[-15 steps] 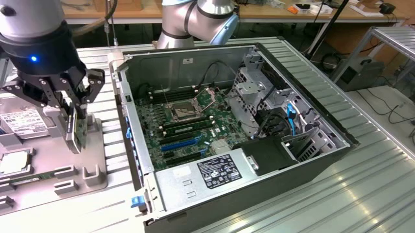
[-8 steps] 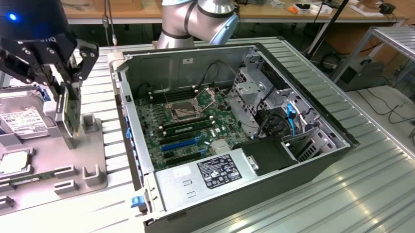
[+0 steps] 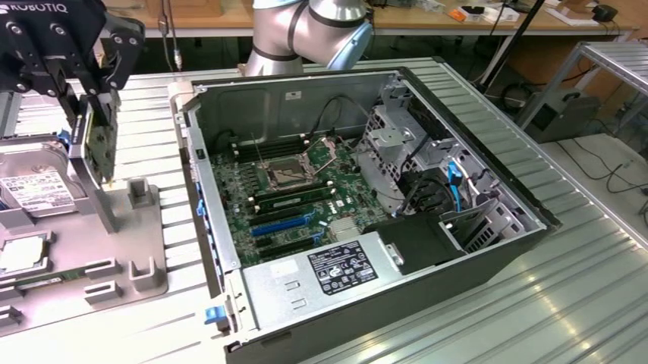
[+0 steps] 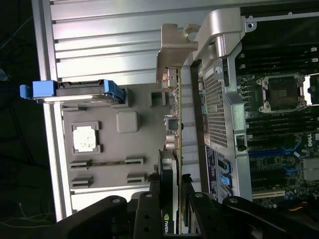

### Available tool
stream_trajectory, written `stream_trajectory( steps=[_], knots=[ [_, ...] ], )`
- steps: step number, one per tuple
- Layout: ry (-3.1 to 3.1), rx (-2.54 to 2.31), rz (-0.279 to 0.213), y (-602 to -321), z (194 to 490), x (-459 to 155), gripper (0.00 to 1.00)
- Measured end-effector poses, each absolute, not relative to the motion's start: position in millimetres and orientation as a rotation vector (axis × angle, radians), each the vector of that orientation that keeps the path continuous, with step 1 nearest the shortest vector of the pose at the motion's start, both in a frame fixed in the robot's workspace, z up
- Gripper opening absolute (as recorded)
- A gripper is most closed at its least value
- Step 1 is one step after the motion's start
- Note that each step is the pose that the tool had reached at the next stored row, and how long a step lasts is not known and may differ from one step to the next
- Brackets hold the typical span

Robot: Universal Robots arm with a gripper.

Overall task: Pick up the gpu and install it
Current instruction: 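Pick up the gpu and move the gpu toward the slot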

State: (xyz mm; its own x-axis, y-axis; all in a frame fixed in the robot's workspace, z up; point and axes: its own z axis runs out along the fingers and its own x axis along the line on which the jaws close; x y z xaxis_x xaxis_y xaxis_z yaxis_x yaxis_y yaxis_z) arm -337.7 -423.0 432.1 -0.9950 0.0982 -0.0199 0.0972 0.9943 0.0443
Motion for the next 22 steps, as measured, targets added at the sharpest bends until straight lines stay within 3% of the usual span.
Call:
stream_trajectory(
  steps=[22],
  knots=[
    [3.115,0.153,0.067,-423.1,432.1,-312.8,0.27]
  ],
)
